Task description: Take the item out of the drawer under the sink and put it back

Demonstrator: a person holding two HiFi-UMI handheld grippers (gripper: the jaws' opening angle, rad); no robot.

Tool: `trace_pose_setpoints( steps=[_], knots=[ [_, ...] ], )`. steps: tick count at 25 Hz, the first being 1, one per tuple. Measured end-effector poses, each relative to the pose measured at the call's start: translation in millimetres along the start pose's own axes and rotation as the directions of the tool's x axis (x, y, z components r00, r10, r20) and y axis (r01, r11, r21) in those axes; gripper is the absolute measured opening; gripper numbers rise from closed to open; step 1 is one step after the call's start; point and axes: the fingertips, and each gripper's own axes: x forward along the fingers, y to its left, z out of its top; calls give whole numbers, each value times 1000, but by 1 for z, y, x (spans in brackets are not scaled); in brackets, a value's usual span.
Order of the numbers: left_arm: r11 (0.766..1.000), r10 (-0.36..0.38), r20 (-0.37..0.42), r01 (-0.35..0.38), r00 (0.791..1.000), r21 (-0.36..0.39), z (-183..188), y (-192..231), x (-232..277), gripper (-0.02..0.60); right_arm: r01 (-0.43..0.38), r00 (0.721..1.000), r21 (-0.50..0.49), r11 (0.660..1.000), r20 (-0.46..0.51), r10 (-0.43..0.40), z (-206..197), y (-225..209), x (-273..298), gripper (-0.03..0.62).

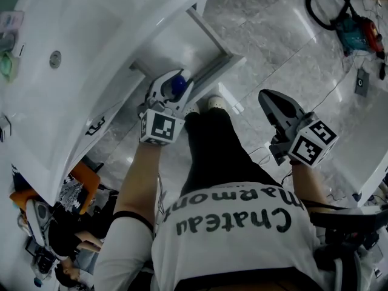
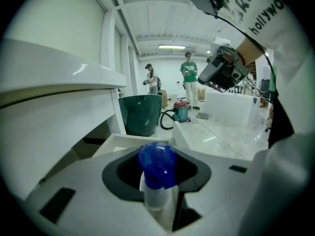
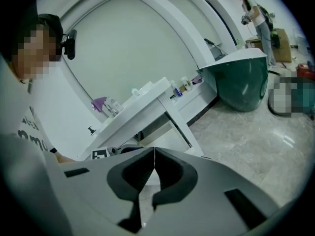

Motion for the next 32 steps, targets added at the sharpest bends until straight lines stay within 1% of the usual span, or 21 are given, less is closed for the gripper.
trace_pose_setpoints(
  steps=[3,8,12,15,18,22,24,26,29,32],
  knots=[
    [1000,8,7,-8,1000,-8,4,2,-6,138,-3,1000,-10,1000,9,3,5,6,-3,12],
    [999,35,49,-35,998,-16,32,7,-20,137,-16,999,-31,999,34,17,17,19,-14,12],
    [998,52,67,-51,996,-25,47,17,-30,135,-37,998,-56,998,47,40,33,31,-12,12],
    [999,52,94,-51,994,-19,67,21,-40,135,-54,996,-83,995,62,59,46,42,-15,12],
    [998,52,134,-48,990,-33,89,24,-55,135,-79,993,-112,991,82,88,60,55,-17,12],
    [998,67,167,-62,984,-32,124,17,-76,135,-117,985,-149,982,109,134,79,72,-31,12],
    [994,101,199,-90,975,-63,144,18,-89,135,-141,979,-176,974,120,163,91,82,-35,12],
    [986,149,236,-125,960,-114,165,23,-106,135,-164,972,-207,965,131,193,104,93,-36,12],
    [971,216,291,-176,932,-160,194,29,-132,133,-194,962,-250,949,140,234,121,109,-36,12],
    [952,284,332,-226,899,-205,219,32,-159,132,-232,949,-289,929,144,282,133,127,-36,12]
  ],
)
